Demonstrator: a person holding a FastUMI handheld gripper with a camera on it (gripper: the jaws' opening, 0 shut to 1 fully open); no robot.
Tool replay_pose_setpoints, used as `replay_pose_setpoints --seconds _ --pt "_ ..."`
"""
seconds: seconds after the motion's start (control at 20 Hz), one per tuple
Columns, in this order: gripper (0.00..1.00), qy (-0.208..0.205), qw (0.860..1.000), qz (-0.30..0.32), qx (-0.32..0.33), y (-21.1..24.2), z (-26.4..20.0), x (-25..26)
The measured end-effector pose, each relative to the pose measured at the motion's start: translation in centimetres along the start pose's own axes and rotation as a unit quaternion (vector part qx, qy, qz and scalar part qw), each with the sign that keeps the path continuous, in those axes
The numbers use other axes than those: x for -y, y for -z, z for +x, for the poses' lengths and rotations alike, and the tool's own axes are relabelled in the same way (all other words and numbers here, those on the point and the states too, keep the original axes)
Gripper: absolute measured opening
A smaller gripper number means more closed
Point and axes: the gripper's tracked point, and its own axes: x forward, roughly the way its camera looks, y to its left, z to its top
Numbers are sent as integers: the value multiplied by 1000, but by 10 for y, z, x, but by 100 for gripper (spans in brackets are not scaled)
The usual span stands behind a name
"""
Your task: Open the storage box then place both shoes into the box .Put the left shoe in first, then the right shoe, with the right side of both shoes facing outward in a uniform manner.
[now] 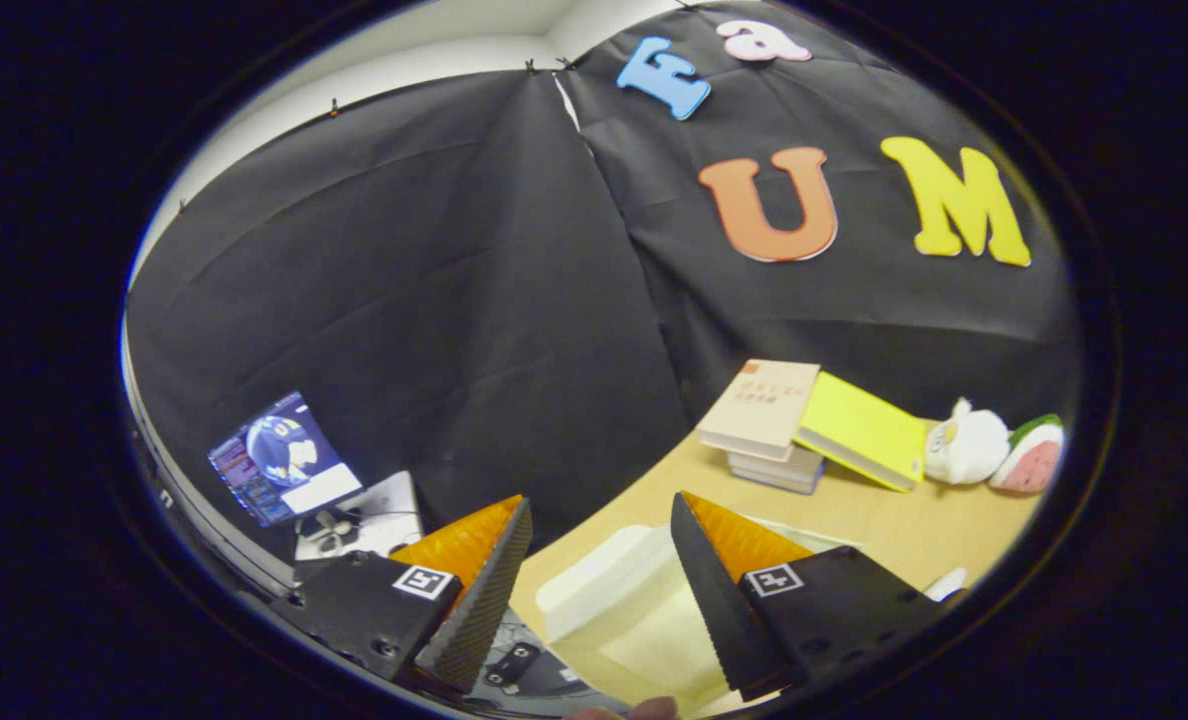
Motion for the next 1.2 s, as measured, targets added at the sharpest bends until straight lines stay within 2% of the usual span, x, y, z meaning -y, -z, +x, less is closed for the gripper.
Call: replay_pose_setpoints --seconds 0.2,0.35,0.4,0.6,0.75,0.9,1.2 --pt "92 106 994 -9 17 7 -47 78" --pt "92 209 978 -1 8 30 -89 154" --pt "96 237 971 8 -3 45 -104 176" --pt "100 300 949 74 -64 118 -142 242" --pt "100 315 932 130 -126 180 -149 274" --pt "100 309 915 173 -196 234 -135 301" --pt "100 286 882 235 -293 293 -107 330"
